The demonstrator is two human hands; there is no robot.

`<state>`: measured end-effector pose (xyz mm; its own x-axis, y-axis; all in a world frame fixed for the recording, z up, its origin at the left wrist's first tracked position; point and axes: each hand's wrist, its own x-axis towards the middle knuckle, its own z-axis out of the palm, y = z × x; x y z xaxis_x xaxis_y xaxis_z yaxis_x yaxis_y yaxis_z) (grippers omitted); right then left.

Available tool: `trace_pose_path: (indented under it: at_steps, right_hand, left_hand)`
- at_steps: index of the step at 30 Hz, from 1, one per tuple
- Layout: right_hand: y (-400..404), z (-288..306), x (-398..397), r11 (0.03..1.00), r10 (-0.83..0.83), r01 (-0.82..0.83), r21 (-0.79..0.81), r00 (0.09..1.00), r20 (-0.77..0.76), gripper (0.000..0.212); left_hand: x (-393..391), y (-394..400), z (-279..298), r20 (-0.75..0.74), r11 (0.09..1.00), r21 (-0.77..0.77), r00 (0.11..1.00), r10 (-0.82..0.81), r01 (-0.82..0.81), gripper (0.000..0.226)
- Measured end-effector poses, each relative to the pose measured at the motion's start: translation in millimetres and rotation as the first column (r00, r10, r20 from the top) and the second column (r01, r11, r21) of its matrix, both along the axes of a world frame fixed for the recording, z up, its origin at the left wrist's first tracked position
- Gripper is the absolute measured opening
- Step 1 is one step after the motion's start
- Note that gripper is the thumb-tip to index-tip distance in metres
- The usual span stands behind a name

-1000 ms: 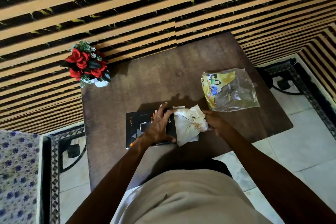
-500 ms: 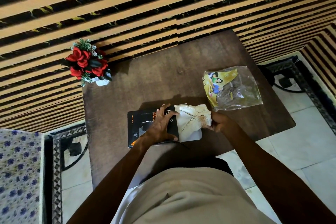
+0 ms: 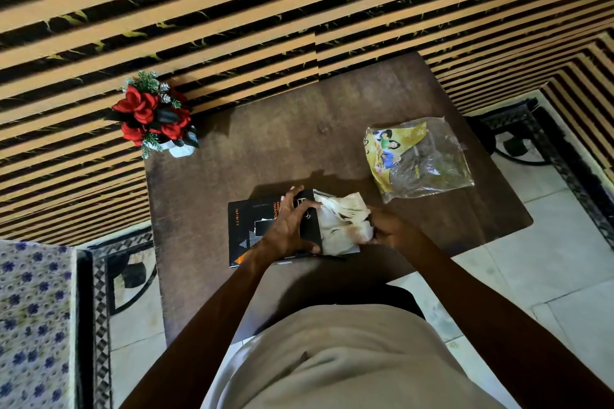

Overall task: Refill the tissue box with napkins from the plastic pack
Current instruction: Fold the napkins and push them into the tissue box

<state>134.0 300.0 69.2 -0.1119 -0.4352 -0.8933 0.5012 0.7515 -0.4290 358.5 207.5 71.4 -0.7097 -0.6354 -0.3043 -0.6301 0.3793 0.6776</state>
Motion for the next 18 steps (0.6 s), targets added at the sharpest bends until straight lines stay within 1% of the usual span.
trace_pose_path:
  at_steps: [2,4,5,7,8,10,11,12,14,15,16,18]
  right_hand:
    - [5,1,4,0.989,0.142,-0.147,-0.031,0.980,-0.139,0.021]
    - [3,-1,4,0.952,0.279,-0.304,-0.037,0.911,-0.303,0.034]
    - [1,0,4,0.933,0.331,-0.360,-0.021,0.879,-0.343,0.040]
    - [-4,7,8,0.925,0.368,-0.380,0.023,0.875,-0.316,0.054]
    - [-7,11,10,0.937,0.342,-0.348,0.030,0.895,-0.286,0.059]
    - [-13,11,11,0.967,0.252,-0.250,0.045,0.927,-0.279,0.066]
    - [-14,12,11,0.969,0.245,-0.240,0.052,0.927,-0.285,0.065]
    - [-14,12,12,0.959,0.283,-0.279,0.055,0.915,-0.287,0.060]
    - [-14,12,15,0.899,0.433,-0.433,0.059,0.862,-0.265,0.047]
    - [-13,13,16,0.878,0.474,-0.476,0.055,0.844,-0.252,0.045]
    - [-14,13,18,0.873,0.482,-0.485,0.055,0.837,-0.260,0.045]
    - [-14,13,20,0.892,0.444,-0.447,0.068,0.841,-0.307,0.044]
  left_hand:
    - [-1,1,4,0.012,1.000,0.025,1.000,0.016,-0.016,0.103]
    - [-1,2,9,0.019,0.999,0.042,0.999,0.030,-0.031,0.110]
    - [-2,3,10,0.023,0.998,0.046,0.999,0.035,-0.036,0.112]
    - [-2,4,12,0.034,0.998,0.048,0.999,0.035,-0.036,0.111]
    - [-1,4,11,0.045,0.999,0.043,0.999,0.025,-0.027,0.107]
    - [0,4,7,0.067,1.000,0.013,0.998,-0.013,0.012,0.092]
    - [2,4,5,0.072,0.999,-0.007,0.997,-0.034,0.034,0.083]
    - [2,4,4,0.077,0.998,-0.031,0.995,-0.056,0.058,0.073]
    - [1,4,4,0.115,0.986,-0.096,0.986,-0.122,0.133,0.058]
    - [0,5,5,0.148,0.975,-0.129,0.976,-0.162,0.182,0.052]
    - [-2,6,7,0.177,0.964,-0.154,0.966,-0.190,0.218,0.047]
    - [-6,11,12,0.211,0.955,-0.185,0.958,-0.193,0.233,0.040]
